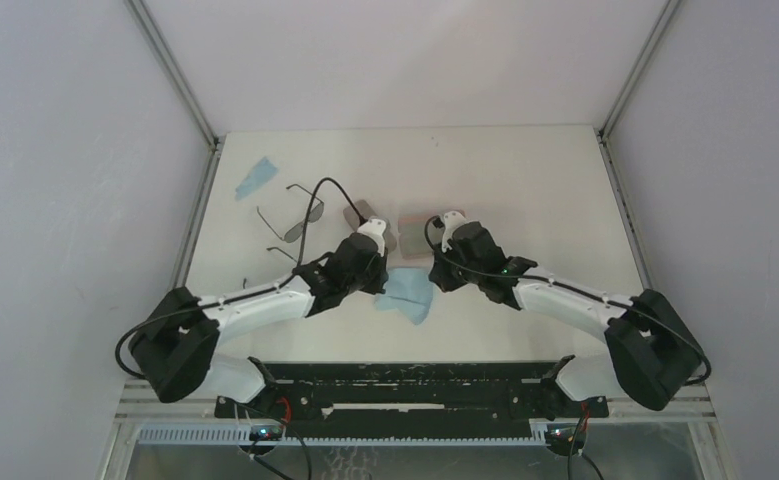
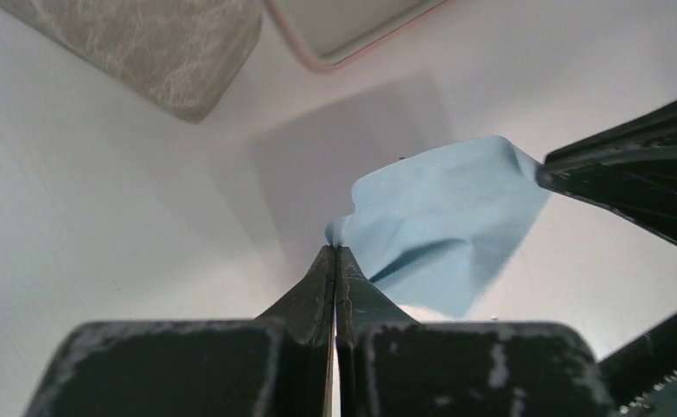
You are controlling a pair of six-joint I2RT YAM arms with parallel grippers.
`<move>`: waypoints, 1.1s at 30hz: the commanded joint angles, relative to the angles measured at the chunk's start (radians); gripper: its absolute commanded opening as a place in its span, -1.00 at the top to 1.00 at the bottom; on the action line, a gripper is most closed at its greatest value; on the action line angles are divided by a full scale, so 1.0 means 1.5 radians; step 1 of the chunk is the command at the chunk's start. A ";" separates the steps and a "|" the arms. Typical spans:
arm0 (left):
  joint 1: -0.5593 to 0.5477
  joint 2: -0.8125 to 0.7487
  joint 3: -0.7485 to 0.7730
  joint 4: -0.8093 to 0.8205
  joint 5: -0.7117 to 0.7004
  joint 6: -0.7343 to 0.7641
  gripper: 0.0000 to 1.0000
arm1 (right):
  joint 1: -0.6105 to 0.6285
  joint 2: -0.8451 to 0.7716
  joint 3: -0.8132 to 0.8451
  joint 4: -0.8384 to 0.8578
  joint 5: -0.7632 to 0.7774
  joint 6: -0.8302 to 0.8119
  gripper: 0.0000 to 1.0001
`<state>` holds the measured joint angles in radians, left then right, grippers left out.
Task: Organize the sunglasses
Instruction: Adjust the glasses cleaning cloth at the center of the board.
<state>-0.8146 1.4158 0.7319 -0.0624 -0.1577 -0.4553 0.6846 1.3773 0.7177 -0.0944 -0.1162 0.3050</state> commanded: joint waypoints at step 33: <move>-0.183 -0.213 -0.052 -0.089 -0.120 -0.073 1.00 | 0.084 -0.247 -0.068 -0.154 0.044 0.086 1.00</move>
<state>-1.0866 1.0294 0.6670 -0.3237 -0.2607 -0.5835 0.8700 0.9501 0.6205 -0.3977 -0.0410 0.4667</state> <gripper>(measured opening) 0.004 0.000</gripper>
